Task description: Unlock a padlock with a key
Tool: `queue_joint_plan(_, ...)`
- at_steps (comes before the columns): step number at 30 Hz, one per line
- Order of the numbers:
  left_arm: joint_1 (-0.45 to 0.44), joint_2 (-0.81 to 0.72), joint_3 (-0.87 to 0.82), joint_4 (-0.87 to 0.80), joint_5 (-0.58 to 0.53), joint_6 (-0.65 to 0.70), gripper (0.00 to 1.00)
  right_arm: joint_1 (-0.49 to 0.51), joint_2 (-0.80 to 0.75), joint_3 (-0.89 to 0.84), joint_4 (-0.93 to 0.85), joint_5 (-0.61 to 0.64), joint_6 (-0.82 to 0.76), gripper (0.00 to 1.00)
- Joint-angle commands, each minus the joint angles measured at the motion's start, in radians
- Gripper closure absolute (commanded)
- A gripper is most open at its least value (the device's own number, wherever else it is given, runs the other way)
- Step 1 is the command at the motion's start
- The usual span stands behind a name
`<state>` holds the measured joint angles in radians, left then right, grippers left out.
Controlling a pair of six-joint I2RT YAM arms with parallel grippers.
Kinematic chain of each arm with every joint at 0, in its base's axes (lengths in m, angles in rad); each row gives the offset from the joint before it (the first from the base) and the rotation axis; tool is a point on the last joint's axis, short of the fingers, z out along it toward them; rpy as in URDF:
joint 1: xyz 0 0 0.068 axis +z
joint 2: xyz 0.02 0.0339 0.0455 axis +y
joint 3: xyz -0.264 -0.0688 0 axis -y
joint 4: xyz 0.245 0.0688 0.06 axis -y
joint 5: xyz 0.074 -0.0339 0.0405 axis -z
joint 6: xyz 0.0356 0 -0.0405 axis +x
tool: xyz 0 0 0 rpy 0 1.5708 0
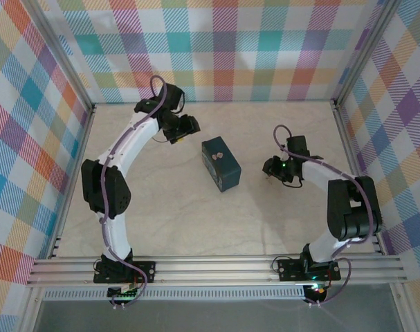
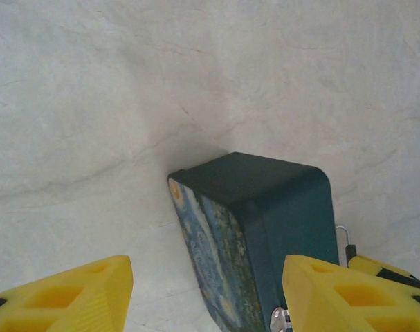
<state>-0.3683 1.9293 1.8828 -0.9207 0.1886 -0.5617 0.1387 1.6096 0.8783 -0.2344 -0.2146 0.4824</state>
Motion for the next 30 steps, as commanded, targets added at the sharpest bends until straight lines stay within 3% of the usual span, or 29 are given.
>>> queue_joint_plan(1,0.010,-0.051,-0.034,-0.013,-0.023,0.011,0.41,-0.002,0.018,0.021,-0.028,0.069,-0.031,0.56)
queue_joint_plan(3,0.011,-0.059,-0.036,-0.019,-0.024,0.013,0.41,-0.003,0.011,0.041,-0.067,0.077,-0.054,0.53)
queue_joint_plan(6,0.011,-0.066,-0.038,-0.021,-0.020,0.016,0.41,-0.001,-0.021,0.099,-0.147,0.084,-0.103,0.39)
queue_joint_plan(9,0.012,-0.073,-0.044,-0.018,-0.014,0.017,0.41,0.023,-0.066,0.176,-0.210,0.048,-0.139,0.41)
queue_joint_plan(12,0.012,-0.078,-0.060,-0.009,-0.012,0.012,0.41,0.126,-0.094,0.253,-0.229,0.039,-0.152,0.38)
queue_joint_plan(14,0.012,-0.078,-0.069,-0.006,-0.011,0.006,0.41,0.196,-0.086,0.285,-0.205,-0.001,-0.154,0.21)
queue_joint_plan(15,0.012,-0.080,-0.072,-0.005,-0.007,0.003,0.41,0.225,-0.082,0.287,-0.170,-0.042,-0.149,0.01)
queue_joint_plan(23,0.012,-0.101,-0.055,-0.033,-0.023,0.019,0.40,0.366,0.018,0.353,-0.141,-0.066,-0.242,0.00)
queue_joint_plan(30,0.012,-0.101,-0.049,-0.034,-0.016,0.023,0.40,0.452,0.095,0.428,-0.263,0.112,-0.333,0.00)
